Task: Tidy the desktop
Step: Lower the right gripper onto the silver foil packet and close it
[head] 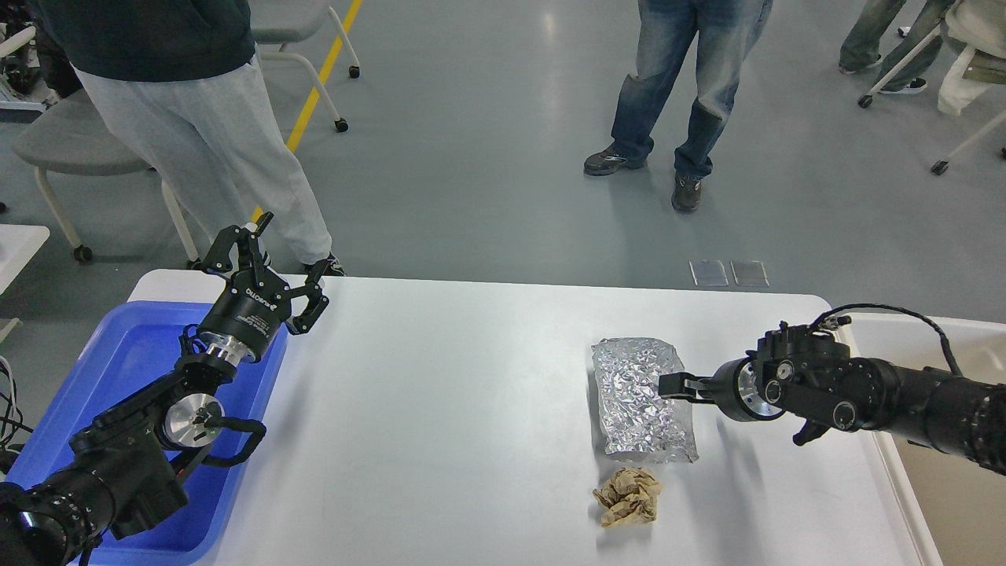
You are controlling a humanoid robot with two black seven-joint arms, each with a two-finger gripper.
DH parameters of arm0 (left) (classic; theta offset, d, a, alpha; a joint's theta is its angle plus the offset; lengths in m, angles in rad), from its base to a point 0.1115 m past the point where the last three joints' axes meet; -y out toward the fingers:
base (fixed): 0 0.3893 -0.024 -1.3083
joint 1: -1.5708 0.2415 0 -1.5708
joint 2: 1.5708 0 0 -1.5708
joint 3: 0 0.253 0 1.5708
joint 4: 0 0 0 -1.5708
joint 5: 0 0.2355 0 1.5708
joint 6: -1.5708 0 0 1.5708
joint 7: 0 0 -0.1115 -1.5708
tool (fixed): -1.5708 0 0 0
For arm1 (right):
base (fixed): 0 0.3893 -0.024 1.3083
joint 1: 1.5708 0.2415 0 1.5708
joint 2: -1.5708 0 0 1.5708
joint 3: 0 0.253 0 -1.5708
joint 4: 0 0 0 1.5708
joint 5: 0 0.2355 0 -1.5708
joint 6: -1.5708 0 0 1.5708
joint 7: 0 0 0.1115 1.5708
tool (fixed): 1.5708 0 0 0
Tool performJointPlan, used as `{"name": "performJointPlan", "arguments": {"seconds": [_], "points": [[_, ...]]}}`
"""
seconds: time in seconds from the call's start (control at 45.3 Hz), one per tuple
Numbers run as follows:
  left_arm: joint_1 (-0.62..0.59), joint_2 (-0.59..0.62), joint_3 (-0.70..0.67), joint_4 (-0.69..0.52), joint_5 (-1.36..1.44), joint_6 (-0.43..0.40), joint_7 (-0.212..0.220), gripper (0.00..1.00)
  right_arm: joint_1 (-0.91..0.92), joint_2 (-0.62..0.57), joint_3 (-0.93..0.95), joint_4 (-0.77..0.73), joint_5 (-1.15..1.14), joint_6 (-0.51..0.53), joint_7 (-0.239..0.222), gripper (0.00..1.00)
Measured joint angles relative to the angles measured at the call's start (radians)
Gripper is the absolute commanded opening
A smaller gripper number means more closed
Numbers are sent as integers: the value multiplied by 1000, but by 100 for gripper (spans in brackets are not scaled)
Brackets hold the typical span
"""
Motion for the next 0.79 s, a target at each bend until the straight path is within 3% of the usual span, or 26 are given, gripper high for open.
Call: {"name": "performJointPlan", "arguments": {"seconds": [0.132, 0.287, 0.353, 0.706, 0.795], "points": [[0, 0, 0, 0, 0, 0, 0, 100, -14, 23, 2, -27, -1, -2, 0, 97], [0, 0, 0, 0, 0, 0, 0, 100, -24, 42, 3, -59, -1, -3, 1, 86], [0, 0, 0, 0, 0, 0, 0, 100, -27, 47, 4, -68, -1, -4, 1, 75], [0, 0, 0, 0, 0, 0, 0, 100, -48, 60, 7, -93, -2, -5, 2, 44], [0, 0, 0, 0, 0, 0, 0, 100, -51, 61, 7, -94, -2, -5, 2, 14]]}}
